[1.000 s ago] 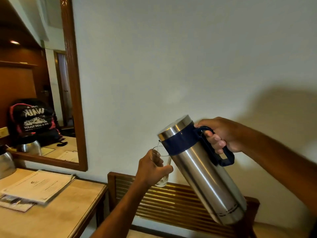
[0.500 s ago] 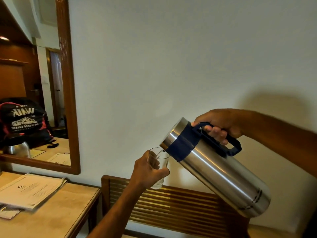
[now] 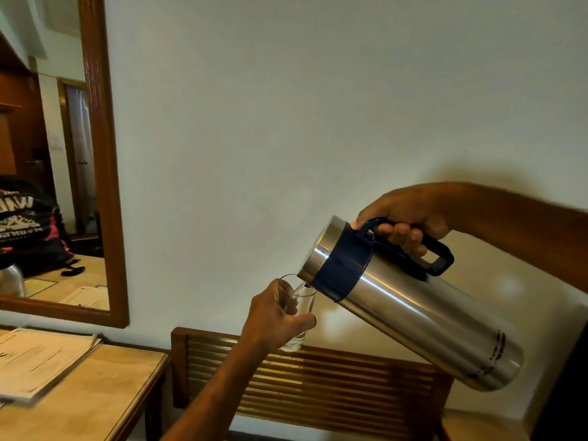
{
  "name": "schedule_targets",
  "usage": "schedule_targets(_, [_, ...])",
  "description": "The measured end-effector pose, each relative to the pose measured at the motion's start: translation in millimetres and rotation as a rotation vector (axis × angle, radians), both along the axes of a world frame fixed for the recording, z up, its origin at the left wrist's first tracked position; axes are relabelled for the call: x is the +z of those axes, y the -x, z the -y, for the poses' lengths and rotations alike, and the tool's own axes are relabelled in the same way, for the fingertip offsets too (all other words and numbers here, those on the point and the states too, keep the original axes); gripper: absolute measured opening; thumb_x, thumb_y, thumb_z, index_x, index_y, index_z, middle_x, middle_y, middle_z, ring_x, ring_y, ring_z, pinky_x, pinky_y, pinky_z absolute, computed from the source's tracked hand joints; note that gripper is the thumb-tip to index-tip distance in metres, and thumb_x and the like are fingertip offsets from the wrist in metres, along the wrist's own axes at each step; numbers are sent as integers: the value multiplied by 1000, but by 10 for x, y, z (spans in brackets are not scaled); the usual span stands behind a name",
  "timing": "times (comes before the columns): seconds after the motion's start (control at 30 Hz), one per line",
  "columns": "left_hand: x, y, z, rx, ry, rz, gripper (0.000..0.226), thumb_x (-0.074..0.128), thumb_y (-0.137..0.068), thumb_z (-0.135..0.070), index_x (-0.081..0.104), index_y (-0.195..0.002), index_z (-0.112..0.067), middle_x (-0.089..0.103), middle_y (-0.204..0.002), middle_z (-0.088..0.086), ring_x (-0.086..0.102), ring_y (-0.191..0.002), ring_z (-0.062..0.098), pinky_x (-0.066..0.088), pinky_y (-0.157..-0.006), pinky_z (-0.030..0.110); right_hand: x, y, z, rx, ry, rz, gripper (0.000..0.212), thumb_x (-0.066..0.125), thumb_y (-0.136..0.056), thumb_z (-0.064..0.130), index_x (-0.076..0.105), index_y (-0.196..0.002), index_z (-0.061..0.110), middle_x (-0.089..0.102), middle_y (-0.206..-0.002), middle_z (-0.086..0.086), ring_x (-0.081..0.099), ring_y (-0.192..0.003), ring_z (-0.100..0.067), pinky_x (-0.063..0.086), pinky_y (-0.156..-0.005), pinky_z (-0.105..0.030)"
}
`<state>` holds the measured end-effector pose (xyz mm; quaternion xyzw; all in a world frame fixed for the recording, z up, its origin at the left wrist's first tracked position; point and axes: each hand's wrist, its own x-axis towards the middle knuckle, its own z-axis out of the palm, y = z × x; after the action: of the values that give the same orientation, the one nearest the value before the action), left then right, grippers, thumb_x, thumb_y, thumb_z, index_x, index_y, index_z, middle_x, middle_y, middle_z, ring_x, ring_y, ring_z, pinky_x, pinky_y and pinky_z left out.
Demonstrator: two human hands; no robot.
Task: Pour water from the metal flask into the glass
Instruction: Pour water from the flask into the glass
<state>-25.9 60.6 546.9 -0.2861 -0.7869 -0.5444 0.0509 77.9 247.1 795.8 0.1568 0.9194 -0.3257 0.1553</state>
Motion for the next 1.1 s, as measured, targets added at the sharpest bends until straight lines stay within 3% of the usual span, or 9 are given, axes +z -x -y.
schedule_targets(0.33, [-102, 32, 19, -35, 19, -30, 51, 77, -51, -55, 52, -92, -38, 69, -86, -13, 69, -76, 11, 49, -59, 12, 34, 30, 56, -8, -36, 33, 51, 58, -87, 44, 43, -45, 19, 37, -34, 4, 31, -30, -12, 35, -40, -20])
schedule_targets(0.5, [-109, 0, 16, -74, 17, -45, 52, 78, -52, -53, 53, -95, -39, 70, -87, -13, 69, -77, 8, 49, -56, 9, -17, 49, 73, -10, -47, 70, 52, 58, -87, 44, 43, -46, 17, 38, -34, 3, 33, -30, -13, 35, -41, -21])
schedule_targets(0.63, [-122, -17, -2, -109, 2, -21, 53, 79, -52, -50, 53, -97, -42, 70, -89, -12, 66, -85, -4, 49, -56, 4, -28, 54, 62, -6, -52, 90, 52, 58, -88, 44, 43, -46, 17, 38, -34, 3, 33, -30, -13, 34, -42, -22])
schedule_targets(0.8, [-163, -34, -59, -113, 1, -25, 55, 79, -51, -51, 54, -98, -39, 69, -90, -10, 70, -80, 14, 53, -58, 9, -39, 55, 21, 6, -42, 100, 52, 56, -89, 43, 44, -46, 17, 39, -33, 3, 35, -29, -13, 37, -40, -21])
schedule_targets(0.93, [-172, -47, -82, -115, 14, -41, 56, 78, -50, -52, 53, -98, -37, 67, -91, -10, 69, -80, 17, 54, -58, 11, -45, 73, -15, -14, -30, 97, 43, 59, -87, 39, 44, -55, 15, 40, -32, 1, 35, -26, -15, 38, -39, -19])
schedule_targets(1.1, [-184, -40, -111, -121, -9, -19, 58, 80, -50, -49, 53, -100, -37, 68, -93, -10, 69, -81, 14, 54, -58, 11, -63, 60, -88, 8, -37, 111, 50, 59, -86, 44, 44, -46, 17, 38, -34, 3, 34, -31, -14, 36, -44, -23])
